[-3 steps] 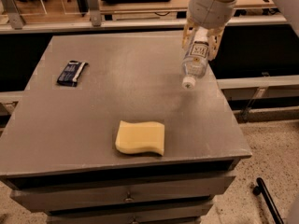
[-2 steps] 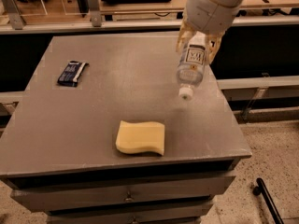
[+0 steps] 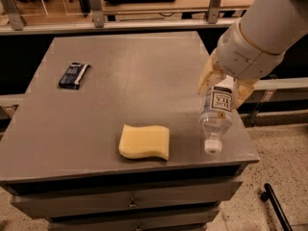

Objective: Move blue plastic bottle near sponge

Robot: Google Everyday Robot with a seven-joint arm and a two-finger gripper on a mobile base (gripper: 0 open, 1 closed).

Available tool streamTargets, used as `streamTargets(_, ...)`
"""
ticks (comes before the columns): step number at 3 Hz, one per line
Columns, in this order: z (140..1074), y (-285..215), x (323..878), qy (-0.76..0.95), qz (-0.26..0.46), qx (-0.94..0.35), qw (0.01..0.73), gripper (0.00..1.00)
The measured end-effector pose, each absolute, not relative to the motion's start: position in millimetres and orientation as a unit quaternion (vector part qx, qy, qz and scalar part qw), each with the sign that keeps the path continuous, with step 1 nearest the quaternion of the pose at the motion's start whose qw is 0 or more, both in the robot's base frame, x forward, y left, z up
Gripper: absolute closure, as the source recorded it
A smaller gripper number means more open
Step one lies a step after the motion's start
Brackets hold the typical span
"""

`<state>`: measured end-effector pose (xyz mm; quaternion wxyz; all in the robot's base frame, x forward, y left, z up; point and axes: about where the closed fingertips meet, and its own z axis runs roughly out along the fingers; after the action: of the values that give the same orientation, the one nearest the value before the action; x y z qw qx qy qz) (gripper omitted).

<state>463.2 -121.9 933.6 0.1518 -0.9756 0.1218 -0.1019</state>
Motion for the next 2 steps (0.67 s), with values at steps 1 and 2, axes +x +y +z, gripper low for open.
streamTargets(1,927.8,-110.4,472.7,0.110,-0.102,-0.973,0.175,1.00)
streamTargets(2,919.0,-85.3,469.5,0.077,-0.091,-0.970,0.210,1.00)
